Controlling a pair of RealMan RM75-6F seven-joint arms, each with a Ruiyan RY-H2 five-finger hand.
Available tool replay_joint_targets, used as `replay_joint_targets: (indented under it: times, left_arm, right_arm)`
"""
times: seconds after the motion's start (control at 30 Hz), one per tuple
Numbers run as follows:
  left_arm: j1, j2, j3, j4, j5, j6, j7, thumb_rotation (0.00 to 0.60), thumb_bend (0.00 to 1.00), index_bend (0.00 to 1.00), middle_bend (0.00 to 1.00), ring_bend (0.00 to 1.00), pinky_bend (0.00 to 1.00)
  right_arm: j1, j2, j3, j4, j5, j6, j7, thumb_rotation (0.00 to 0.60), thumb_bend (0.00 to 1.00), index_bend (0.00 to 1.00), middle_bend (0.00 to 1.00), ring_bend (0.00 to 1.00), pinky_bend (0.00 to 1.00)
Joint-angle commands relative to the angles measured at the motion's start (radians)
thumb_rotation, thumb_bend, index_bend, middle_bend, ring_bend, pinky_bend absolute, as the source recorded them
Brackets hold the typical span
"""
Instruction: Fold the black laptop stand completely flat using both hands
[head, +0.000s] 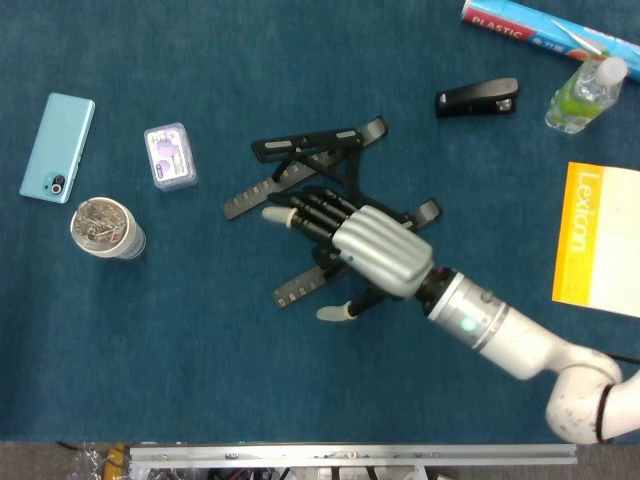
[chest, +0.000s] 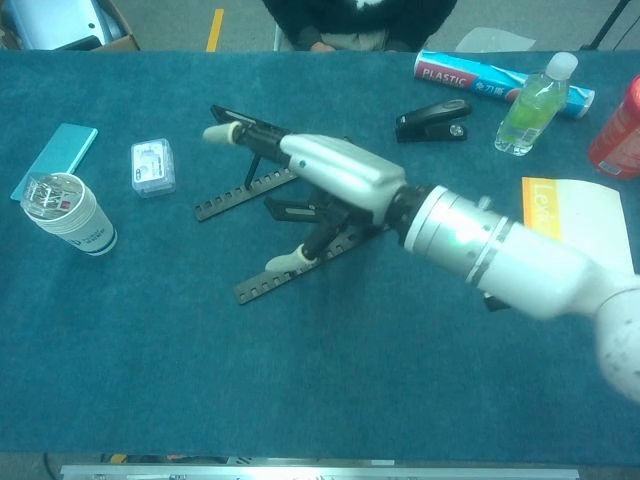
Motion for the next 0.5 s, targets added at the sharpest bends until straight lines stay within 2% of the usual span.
replay_joint_targets:
  times: [0.03, 0.2, 0.5]
  left_arm:
    - [0.002, -0.003, 0.0, 0.013, 0.0, 0.0, -0.017, 0.6, 0.25, 0.0, 0.0, 0.0, 0.0]
    - [-0.002, -0.011, -0.002, 0.033, 0.007, -0.006, -0.041, 0.6, 0.25, 0.0, 0.0, 0.0, 0.0]
    - [-0.015, -0.024, -0.005, 0.057, 0.019, -0.019, -0.062, 0.6, 0.25, 0.0, 0.0, 0.0, 0.0]
  right_arm:
    - [-0.011, -0.103, -0.04, 0.086, -0.061, 0.083, -0.169, 0.6, 0.0, 0.0, 0.0, 0.0, 0.0]
    - [-0.021, -0.154, -0.045, 0.175, -0.094, 0.14, -0.269, 0.6, 0.0, 0.0, 0.0, 0.0, 0.0]
    - [-0.02, -0.224, -0.02, 0.351, -0.136, 0.23, -0.314, 0.6, 0.0, 0.0, 0.0, 0.0, 0.0]
